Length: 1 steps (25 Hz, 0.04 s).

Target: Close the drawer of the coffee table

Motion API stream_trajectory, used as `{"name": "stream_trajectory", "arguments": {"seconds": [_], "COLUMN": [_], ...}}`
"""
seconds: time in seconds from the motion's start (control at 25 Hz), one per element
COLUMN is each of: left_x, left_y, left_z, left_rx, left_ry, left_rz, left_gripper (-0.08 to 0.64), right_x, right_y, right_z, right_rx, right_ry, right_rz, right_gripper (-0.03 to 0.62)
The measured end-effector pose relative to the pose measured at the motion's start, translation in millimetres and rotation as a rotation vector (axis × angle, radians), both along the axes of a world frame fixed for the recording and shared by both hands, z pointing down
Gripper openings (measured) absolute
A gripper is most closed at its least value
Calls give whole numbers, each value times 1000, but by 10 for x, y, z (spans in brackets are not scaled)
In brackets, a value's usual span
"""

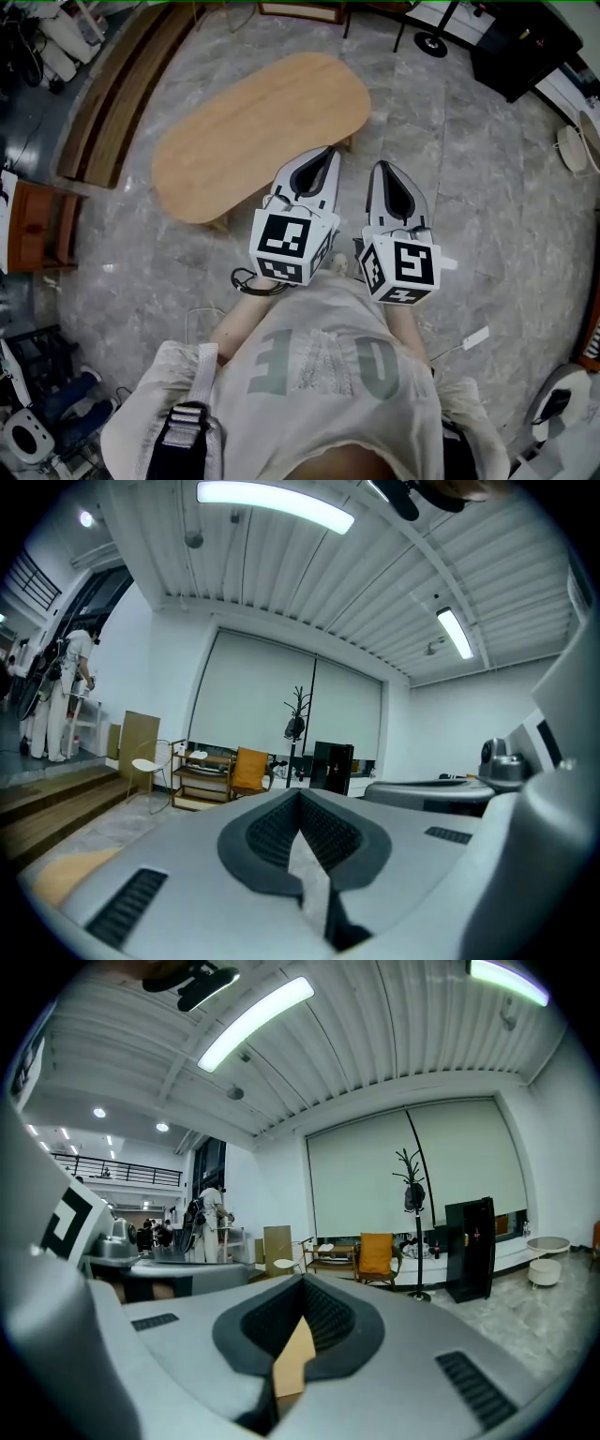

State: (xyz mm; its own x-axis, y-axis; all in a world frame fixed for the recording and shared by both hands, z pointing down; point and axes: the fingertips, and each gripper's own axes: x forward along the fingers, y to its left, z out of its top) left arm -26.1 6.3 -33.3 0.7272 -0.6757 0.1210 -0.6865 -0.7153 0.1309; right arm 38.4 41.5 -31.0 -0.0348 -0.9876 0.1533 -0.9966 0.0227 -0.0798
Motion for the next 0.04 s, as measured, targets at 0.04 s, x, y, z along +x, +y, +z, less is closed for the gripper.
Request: {"name": "stream_trajectory", "arguments": {"seconds": [0.04], "left_x": [10], "left_y": [13], "left_z": [39], "left_rx": [-8], "left_ry": [-6], "left_rz": [-1], "left_gripper": [8], "right_x": [39], "right_y": [23], "right_z": [4], "right_rx": [4], "right_ry": [0], "right_rz": [3], "right_gripper": [6]}}
